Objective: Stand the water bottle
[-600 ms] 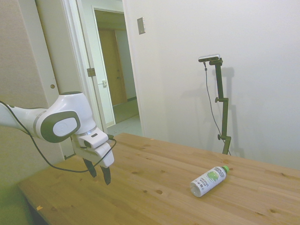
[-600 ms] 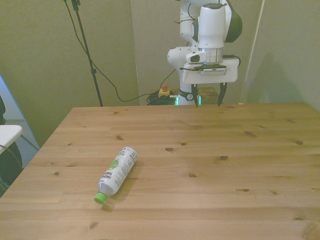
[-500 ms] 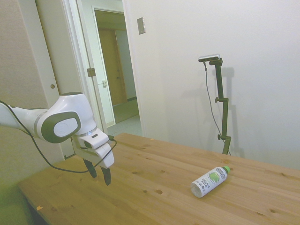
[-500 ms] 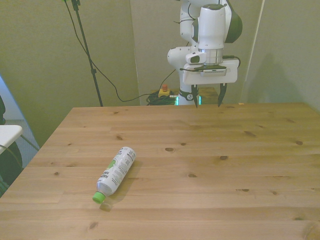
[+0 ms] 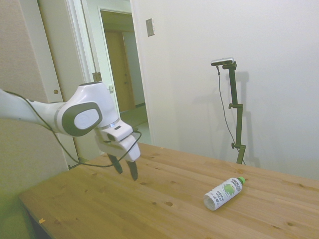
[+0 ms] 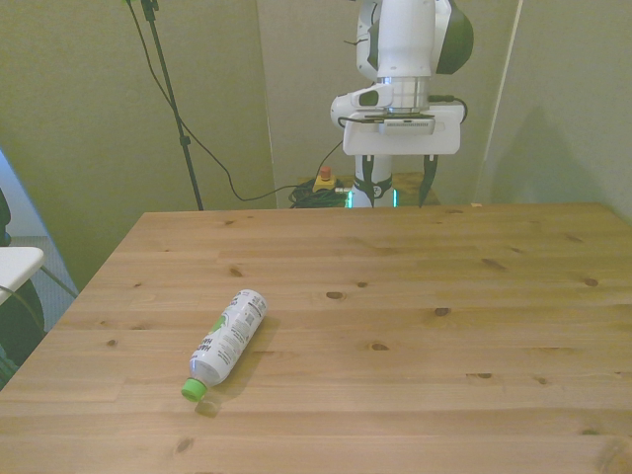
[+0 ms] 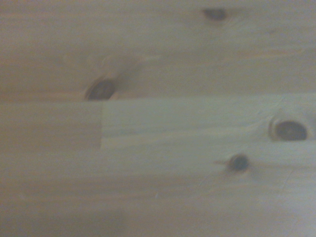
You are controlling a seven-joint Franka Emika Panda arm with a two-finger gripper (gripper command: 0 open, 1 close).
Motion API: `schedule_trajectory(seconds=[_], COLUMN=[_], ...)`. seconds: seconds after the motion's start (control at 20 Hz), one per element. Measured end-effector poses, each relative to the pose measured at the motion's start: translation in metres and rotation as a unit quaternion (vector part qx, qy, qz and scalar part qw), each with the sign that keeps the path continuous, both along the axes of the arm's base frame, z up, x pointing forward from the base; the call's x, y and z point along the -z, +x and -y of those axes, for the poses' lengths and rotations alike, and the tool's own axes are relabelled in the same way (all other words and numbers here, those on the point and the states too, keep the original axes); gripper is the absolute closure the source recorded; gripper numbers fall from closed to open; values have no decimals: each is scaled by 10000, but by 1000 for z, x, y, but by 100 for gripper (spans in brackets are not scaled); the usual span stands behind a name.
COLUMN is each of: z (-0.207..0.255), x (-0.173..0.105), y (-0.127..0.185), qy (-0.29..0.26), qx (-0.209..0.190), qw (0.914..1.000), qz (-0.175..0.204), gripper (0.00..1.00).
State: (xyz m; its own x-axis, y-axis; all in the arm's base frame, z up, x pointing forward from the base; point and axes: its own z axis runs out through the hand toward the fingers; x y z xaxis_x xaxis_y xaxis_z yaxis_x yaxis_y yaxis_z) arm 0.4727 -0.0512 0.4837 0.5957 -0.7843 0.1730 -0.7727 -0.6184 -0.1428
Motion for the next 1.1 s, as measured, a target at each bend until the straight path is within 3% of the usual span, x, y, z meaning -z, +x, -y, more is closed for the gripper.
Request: schedule_trajectory(seconds=[0.35, 0.8, 1.1], z=[75, 116, 173], x=[-14, -1, 10], y=[80, 120, 151], qy=[-28, -96, -126], qx=[457, 667, 816], qw=[9987, 9969, 9945], qz=[210, 401, 647], gripper=[0, 0, 0])
